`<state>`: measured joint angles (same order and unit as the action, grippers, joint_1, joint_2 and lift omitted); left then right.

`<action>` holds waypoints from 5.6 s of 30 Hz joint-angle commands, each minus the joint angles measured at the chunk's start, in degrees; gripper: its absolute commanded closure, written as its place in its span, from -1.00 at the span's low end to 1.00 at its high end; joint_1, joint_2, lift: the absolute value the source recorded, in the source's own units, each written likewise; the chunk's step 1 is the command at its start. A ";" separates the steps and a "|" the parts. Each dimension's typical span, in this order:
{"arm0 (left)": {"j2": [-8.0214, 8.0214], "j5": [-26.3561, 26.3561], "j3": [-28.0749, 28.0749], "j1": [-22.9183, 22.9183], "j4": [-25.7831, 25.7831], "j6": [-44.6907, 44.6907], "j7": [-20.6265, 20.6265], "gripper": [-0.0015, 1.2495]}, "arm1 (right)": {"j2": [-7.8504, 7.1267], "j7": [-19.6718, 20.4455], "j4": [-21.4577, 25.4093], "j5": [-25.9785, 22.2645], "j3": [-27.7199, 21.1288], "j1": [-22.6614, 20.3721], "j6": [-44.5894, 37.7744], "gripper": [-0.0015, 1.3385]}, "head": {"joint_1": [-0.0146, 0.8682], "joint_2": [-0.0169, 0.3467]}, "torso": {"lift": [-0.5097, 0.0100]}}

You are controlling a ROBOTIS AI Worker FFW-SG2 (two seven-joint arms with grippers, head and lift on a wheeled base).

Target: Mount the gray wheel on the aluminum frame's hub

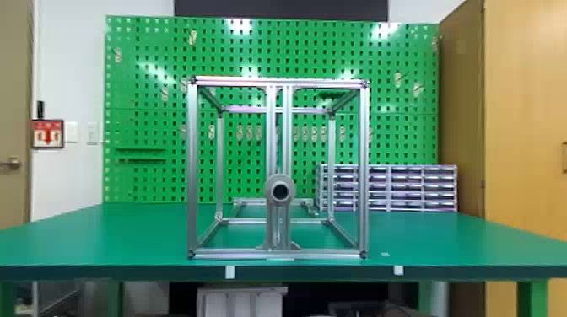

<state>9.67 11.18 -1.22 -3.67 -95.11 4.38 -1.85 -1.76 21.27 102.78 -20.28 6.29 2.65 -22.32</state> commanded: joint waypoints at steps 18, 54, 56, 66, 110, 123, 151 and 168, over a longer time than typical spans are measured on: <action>0.09 -0.46 -0.10 0.07 -2.01 1.59 0.00 -0.67 | 0.26 0.00 6.20 0.59 -0.14 3.59 -10.55 0.67 | -0.98 -0.87 | -0.96; 2.73 -1.51 -2.91 0.68 -2.01 5.64 0.00 -0.67 | 1.81 0.00 19.30 2.44 3.03 28.38 -39.47 0.67 | -0.98 -0.87 | -0.96; 2.99 -1.51 -3.00 0.68 -2.01 5.72 0.00 -0.67 | 1.81 0.09 19.47 2.70 3.11 28.99 -38.67 0.66 | -0.98 -0.87 | -0.96; 4.31 -1.16 -4.05 0.42 -2.01 6.43 0.00 -0.66 | 1.81 0.18 19.91 0.94 -0.40 33.39 -38.85 0.66 | -0.98 -0.87 | -0.96; 7.74 -0.46 -9.41 -2.22 -16.77 19.26 8.53 -0.60 | 1.81 2.02 4.00 -1.69 3.38 45.08 -44.12 0.66 | -0.98 -0.87 | -0.96; 8.26 0.16 -10.20 -2.83 -18.71 20.05 10.20 -0.60 | 1.81 2.02 4.97 -0.90 3.64 46.40 -44.48 0.66 | -0.98 -0.87 | -0.96; 9.93 22.48 -13.72 -12.94 -31.80 27.87 24.61 -0.60 | 1.81 2.02 5.23 1.38 3.99 47.10 -44.39 0.65 | -0.98 -0.87 | -0.96; 9.93 28.64 -11.96 -18.83 -24.68 16.89 24.44 -0.59 | 1.81 1.93 4.80 1.38 4.35 47.19 -44.04 0.65 | -0.98 -0.87 | -0.96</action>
<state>19.70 40.62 -12.42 -20.91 -123.35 24.38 22.70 0.00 23.22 107.61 -18.79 10.42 49.78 -66.53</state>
